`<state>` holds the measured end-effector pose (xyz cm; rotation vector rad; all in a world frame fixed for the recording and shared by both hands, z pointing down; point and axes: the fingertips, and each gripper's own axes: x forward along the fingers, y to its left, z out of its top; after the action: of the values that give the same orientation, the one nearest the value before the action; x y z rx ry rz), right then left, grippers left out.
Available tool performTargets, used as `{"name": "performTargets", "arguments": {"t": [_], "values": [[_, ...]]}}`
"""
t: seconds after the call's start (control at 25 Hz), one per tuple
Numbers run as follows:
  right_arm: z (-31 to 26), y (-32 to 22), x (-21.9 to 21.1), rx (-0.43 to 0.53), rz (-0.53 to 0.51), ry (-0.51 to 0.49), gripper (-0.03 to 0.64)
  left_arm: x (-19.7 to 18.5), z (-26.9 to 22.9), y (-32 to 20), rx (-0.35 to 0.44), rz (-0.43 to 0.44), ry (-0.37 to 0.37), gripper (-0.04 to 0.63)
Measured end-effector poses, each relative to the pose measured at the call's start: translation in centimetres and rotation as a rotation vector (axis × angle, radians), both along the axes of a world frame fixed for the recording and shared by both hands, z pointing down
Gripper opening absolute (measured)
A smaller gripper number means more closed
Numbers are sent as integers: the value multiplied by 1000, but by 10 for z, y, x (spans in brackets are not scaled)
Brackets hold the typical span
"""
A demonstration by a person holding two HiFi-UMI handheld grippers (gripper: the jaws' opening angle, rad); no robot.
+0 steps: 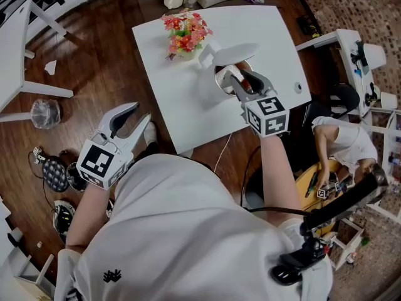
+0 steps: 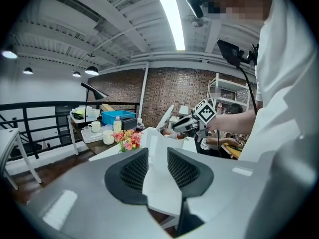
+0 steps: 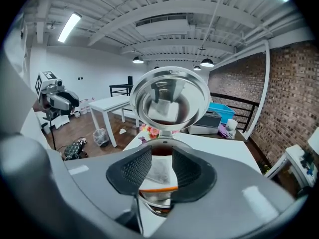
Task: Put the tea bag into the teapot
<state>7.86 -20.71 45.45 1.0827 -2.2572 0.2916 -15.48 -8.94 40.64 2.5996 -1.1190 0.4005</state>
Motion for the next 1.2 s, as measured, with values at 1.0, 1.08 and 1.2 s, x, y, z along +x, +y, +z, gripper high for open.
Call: {"name": "performTargets", "arguments": {"t": [1.0,1.08,1.2], "values": [[-105,112,65,179,166,-146,97,70,-31,-3,66,179,-2,95],[-104,124,70,176,162,-161,97,77,-30,3,63,177,-12,95],[-99,142,78,174,139,-184,97,88,-29,15,62,161,-36,95]]}}
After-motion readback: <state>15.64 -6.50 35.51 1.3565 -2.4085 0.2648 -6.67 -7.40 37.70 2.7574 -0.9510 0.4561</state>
